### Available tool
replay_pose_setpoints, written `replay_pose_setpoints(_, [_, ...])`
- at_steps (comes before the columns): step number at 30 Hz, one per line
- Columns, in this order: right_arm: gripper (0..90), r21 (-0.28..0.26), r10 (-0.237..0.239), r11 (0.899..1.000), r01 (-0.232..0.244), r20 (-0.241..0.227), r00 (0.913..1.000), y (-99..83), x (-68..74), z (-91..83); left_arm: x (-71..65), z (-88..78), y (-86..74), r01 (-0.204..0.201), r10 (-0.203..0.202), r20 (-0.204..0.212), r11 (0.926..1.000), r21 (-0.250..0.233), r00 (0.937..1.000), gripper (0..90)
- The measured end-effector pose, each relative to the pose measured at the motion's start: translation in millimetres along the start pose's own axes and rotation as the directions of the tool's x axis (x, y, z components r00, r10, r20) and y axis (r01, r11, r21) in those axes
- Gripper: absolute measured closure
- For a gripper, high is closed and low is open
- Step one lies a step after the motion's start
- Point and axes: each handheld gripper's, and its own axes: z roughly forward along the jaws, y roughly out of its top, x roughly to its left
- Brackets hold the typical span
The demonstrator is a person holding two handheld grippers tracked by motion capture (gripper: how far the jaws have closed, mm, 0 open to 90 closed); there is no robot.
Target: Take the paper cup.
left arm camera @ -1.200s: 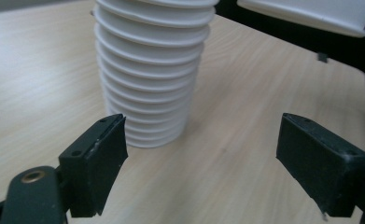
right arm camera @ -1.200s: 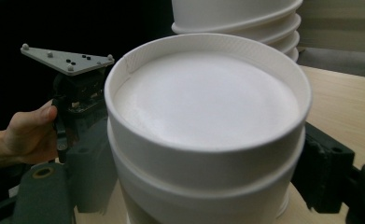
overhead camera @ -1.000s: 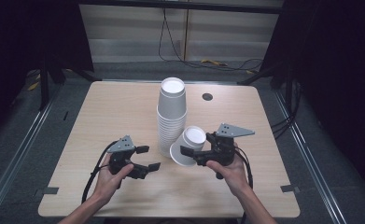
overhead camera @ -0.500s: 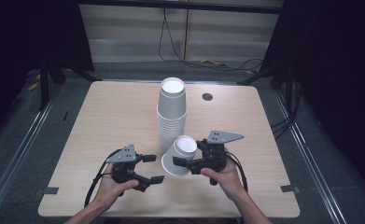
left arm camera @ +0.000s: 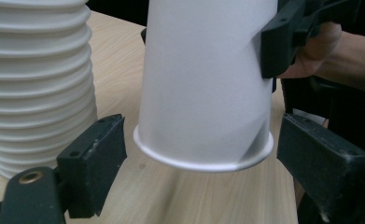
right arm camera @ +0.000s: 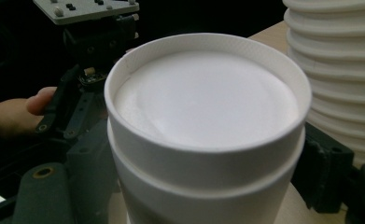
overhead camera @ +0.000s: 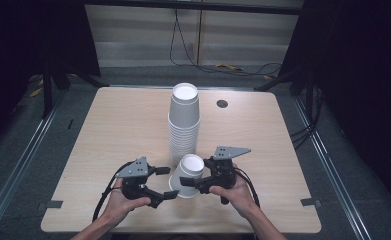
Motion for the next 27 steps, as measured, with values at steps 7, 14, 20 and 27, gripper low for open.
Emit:
replay_pose_setpoints(7, [20.5, 0.001, 0.007, 1.0, -0.007, -0.03, 0.9995, -1.8, 3.3, 5.3, -1.1, 6.4, -0.4, -0.011, 0.011, 0.009, 0.9998, 0.017, 0.9999, 13.1])
replay_pose_setpoints(14, [20.5, 0.005, 0.008, 1.0, -0.008, -0.048, 0.9988, -3.7, 5.6, 12.5, -2.3, 13.4, -1.1, -0.033, 0.032, 0.008, 0.9985, 0.045, 0.9994, 4.5])
replay_pose_setpoints(20, [20.5, -0.006, 0.008, 1.0, -0.009, -0.067, 0.9977, -3.1, 9.4, 15.1, -3.1, 18.2, -1.0, -0.049, 0.049, 0.011, 0.9981, 0.037, 0.9987, 0.0])
replay_pose_setpoints(27, [20.5, -0.002, 0.01, 1.0, -0.011, -0.078, 0.9969, -4.4, 11.4, 17.6, -5.6, 20.3, -1.3, -0.063, 0.062, 0.015, 0.9974, 0.035, 0.998, 0.2])
